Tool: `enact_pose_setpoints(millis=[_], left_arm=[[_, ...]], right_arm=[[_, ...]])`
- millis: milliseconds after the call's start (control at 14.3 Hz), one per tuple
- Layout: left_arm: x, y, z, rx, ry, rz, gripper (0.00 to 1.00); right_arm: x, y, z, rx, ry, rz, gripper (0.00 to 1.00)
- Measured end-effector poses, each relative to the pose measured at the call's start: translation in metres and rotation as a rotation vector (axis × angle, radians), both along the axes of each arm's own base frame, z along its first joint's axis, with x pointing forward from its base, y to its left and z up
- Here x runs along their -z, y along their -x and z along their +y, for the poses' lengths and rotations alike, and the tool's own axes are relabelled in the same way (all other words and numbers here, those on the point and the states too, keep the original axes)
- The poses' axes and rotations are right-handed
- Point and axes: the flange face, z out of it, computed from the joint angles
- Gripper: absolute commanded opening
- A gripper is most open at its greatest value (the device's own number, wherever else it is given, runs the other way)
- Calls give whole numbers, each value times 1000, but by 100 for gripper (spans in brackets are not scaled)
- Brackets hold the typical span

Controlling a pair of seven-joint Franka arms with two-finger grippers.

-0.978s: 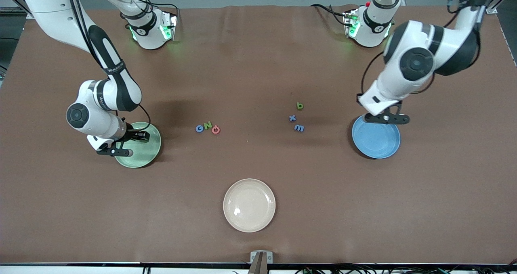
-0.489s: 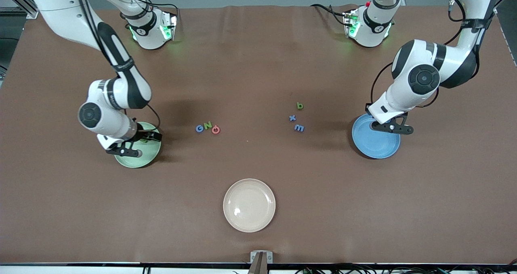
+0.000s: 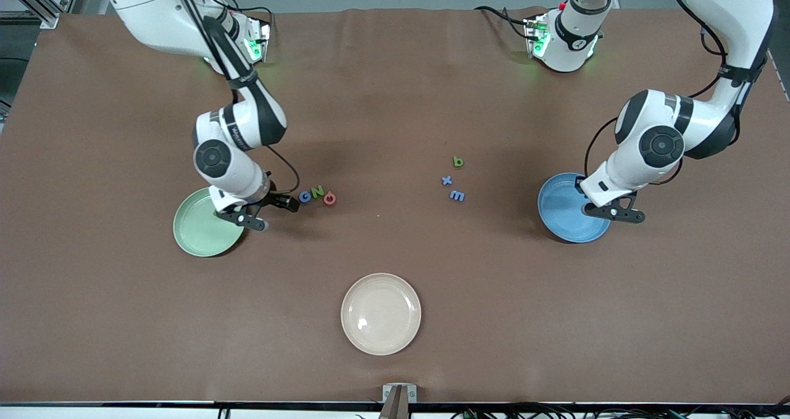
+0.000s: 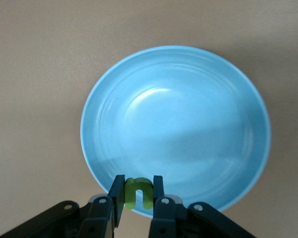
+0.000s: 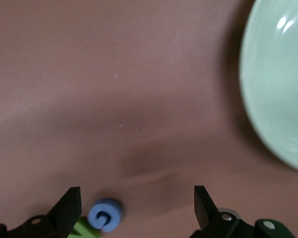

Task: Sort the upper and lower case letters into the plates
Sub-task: 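Carry the n to the blue plate while the right gripper places the B, then release the n in the blue plate while the right gripper grasps the G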

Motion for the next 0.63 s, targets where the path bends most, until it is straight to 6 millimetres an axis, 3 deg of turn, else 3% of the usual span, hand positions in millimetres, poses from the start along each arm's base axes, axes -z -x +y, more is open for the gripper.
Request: enact_pose_setpoints(millis=[279, 419, 629], left_arm=[[26, -3, 26, 7, 15, -12, 2], [38, -4, 38, 1, 29, -14, 2], [51, -3, 38, -10, 54, -8, 2]], right_arm=[[19, 12, 25, 21, 4, -9, 100], [27, 14, 25, 22, 5, -12, 100], [37, 18, 20, 27, 7, -19, 100]])
